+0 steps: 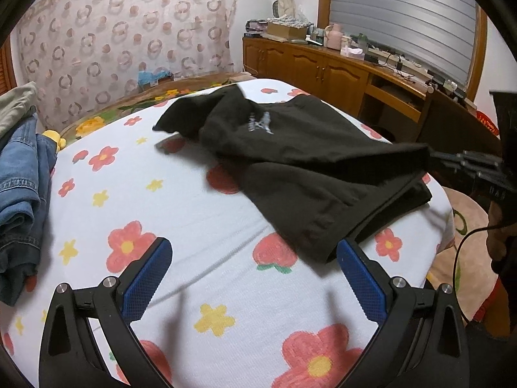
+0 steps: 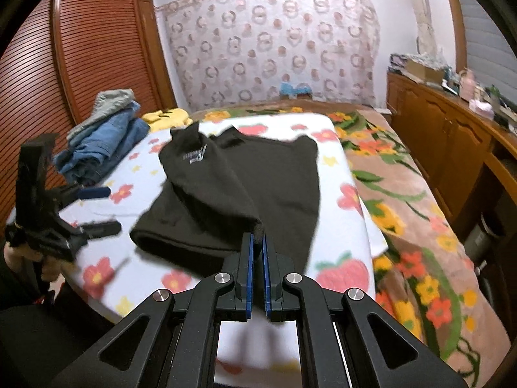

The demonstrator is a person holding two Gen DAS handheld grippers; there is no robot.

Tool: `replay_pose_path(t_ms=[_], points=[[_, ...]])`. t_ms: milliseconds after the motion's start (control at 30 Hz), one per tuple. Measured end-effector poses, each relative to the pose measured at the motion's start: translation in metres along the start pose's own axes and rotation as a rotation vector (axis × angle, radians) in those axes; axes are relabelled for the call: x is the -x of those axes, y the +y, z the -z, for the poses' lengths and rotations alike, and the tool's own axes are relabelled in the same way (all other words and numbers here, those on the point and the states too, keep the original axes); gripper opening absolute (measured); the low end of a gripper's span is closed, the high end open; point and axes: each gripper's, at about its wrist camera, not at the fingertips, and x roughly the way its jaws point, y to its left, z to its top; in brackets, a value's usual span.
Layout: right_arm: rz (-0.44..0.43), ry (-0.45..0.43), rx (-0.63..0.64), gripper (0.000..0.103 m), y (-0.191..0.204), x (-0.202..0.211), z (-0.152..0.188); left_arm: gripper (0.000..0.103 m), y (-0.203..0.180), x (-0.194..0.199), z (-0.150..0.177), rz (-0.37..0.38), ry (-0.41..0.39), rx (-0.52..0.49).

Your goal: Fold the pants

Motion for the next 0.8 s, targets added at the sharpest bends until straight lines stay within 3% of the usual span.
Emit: replay_pose_path(t_ms=[800], points=[[0.036,0.049,-0.027,0.005,-0.01,0.006,0.013,0.102,0.002,-0.005,-0.001,0.012,-0.008,0.022]])
